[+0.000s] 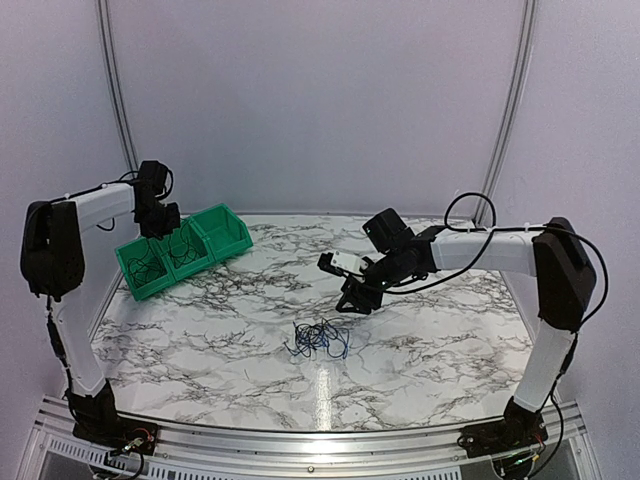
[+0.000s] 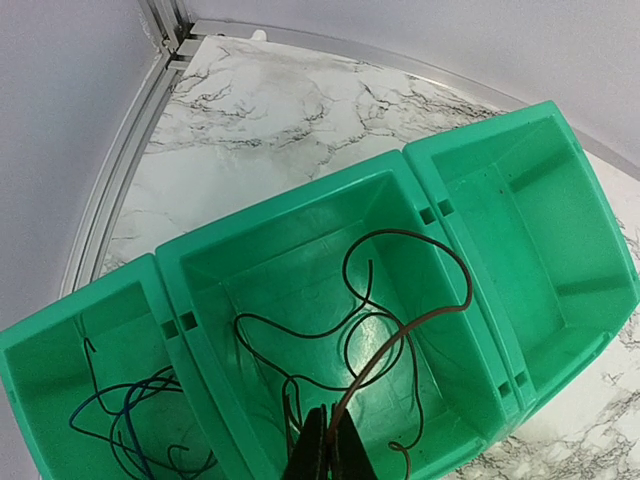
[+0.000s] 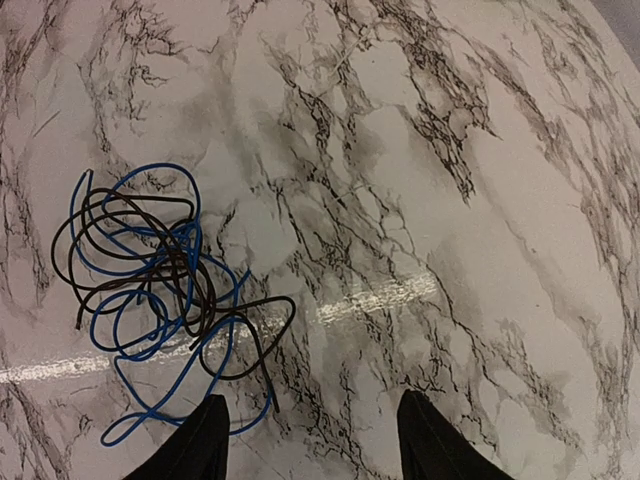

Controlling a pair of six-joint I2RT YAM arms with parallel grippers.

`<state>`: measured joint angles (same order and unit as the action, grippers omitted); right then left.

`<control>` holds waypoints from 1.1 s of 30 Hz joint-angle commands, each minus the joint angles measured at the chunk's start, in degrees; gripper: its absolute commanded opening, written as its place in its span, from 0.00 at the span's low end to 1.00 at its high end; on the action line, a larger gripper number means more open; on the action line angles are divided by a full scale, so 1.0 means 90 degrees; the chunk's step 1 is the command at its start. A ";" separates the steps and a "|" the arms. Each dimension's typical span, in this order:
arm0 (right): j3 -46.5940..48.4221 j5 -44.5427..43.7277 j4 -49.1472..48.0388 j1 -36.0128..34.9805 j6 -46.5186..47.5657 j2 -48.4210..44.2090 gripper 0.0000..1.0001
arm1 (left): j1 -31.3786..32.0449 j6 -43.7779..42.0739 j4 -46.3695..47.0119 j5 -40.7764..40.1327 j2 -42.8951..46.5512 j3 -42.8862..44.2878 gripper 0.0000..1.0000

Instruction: Untangle the cables

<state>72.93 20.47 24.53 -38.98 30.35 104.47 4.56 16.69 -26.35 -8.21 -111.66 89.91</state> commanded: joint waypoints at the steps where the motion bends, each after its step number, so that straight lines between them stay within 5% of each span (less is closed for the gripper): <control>1: 0.0243 0.0021 0.0120 0.0025 0.0085 0.0050 0.58 | 0.0001 -0.0190 -0.0965 -0.0191 -0.0089 0.0367 0.00; 15: 0.0260 0.0099 0.0145 0.0012 0.0094 0.0015 0.59 | 0.0118 -0.0073 -0.1067 0.0691 -0.1044 0.0787 0.01; 33: 0.0266 0.0103 0.0174 0.0013 0.0126 -0.0055 0.59 | 0.0165 -0.0285 -0.0993 -0.0255 0.0184 0.0821 0.49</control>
<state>72.95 20.53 25.21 -38.98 30.61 104.51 5.69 15.03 -34.87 -8.40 -115.61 95.83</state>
